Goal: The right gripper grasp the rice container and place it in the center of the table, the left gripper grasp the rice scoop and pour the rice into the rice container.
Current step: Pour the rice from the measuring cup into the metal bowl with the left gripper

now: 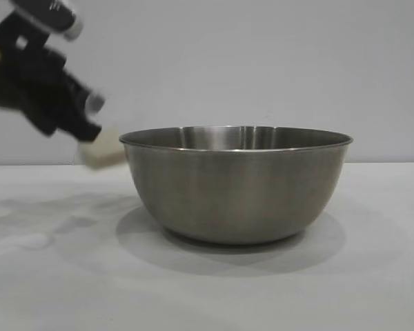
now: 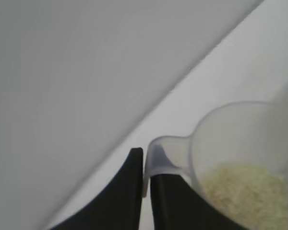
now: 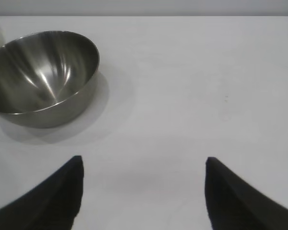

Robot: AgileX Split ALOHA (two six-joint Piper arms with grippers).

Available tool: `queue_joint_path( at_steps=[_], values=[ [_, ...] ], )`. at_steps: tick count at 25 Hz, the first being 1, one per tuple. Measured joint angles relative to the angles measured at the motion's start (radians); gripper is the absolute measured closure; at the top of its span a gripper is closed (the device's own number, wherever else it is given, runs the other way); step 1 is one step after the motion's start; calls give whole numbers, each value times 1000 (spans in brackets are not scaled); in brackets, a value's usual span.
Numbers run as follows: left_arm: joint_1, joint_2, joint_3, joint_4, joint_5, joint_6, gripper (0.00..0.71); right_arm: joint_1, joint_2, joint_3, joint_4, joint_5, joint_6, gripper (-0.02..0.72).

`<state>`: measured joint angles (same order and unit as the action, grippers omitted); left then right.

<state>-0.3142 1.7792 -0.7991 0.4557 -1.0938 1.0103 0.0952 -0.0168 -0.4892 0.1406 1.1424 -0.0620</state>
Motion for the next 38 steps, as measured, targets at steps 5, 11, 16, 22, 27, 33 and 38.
queue_joint_path(
  at_steps=[5,11,16,22,27,33,38],
  values=[
    [-63,-19,-64,256,214,254,710,0,0,0,0,0,0,258],
    [-120,-17,-80,292,358,587,710,0,0,0,0,0,0,258],
    [-128,-17,-82,340,361,710,710,0,0,0,0,0,0,258],
    [-135,-17,-82,373,361,809,710,0,0,0,0,0,0,258],
    [-172,-17,-82,373,361,831,710,0,0,0,0,0,0,258],
    [-179,-17,-82,314,356,761,710,0,0,0,0,0,0,258],
    [-180,-17,-82,-178,276,166,710,0,0,0,0,0,0,258]
  ],
)
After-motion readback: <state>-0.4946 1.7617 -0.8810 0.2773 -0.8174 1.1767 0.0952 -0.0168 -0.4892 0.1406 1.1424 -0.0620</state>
